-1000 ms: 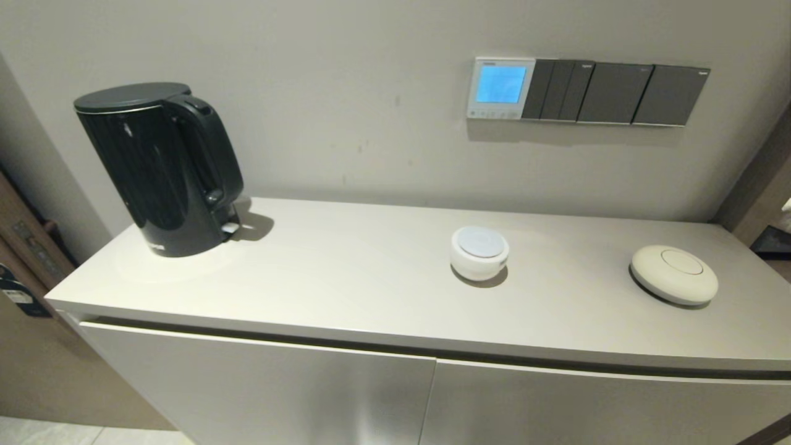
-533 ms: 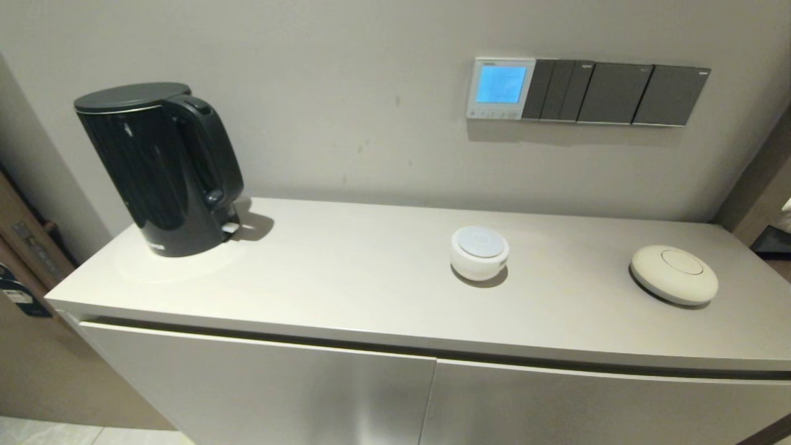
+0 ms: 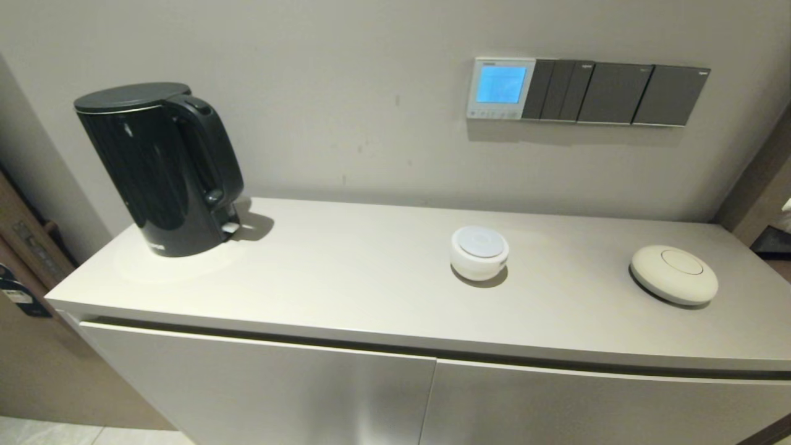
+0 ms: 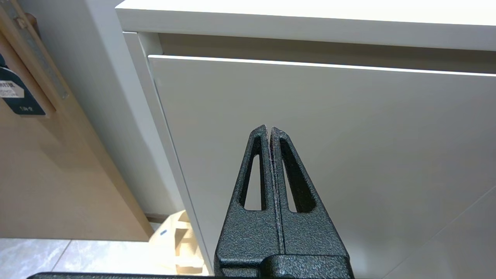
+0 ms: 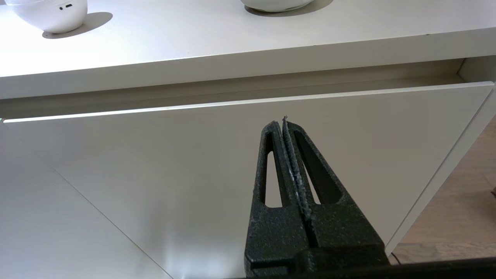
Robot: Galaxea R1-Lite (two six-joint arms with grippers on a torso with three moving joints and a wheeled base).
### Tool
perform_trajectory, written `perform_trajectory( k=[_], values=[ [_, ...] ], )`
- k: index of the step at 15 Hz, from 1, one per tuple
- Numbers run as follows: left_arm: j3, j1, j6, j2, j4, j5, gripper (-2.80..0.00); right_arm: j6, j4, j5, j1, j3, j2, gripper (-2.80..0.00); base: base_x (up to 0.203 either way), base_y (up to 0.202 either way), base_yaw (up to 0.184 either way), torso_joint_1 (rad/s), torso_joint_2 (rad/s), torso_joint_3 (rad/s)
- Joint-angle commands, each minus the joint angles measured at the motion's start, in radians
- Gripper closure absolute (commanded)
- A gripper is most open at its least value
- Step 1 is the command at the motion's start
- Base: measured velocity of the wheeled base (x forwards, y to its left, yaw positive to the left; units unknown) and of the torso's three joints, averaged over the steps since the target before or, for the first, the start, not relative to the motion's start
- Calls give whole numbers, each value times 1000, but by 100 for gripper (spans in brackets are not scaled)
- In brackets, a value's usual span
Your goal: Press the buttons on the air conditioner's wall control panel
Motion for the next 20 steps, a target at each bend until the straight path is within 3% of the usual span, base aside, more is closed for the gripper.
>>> perform_trajectory(
  k=[1,20],
  values=[
    [0,0,0,1,0,0,0,0,0,0,-1,2,4,0,0,0,0,0,0,0],
    [0,0,0,1,0,0,0,0,0,0,1,2,4,0,0,0,0,0,0,0]
  ],
)
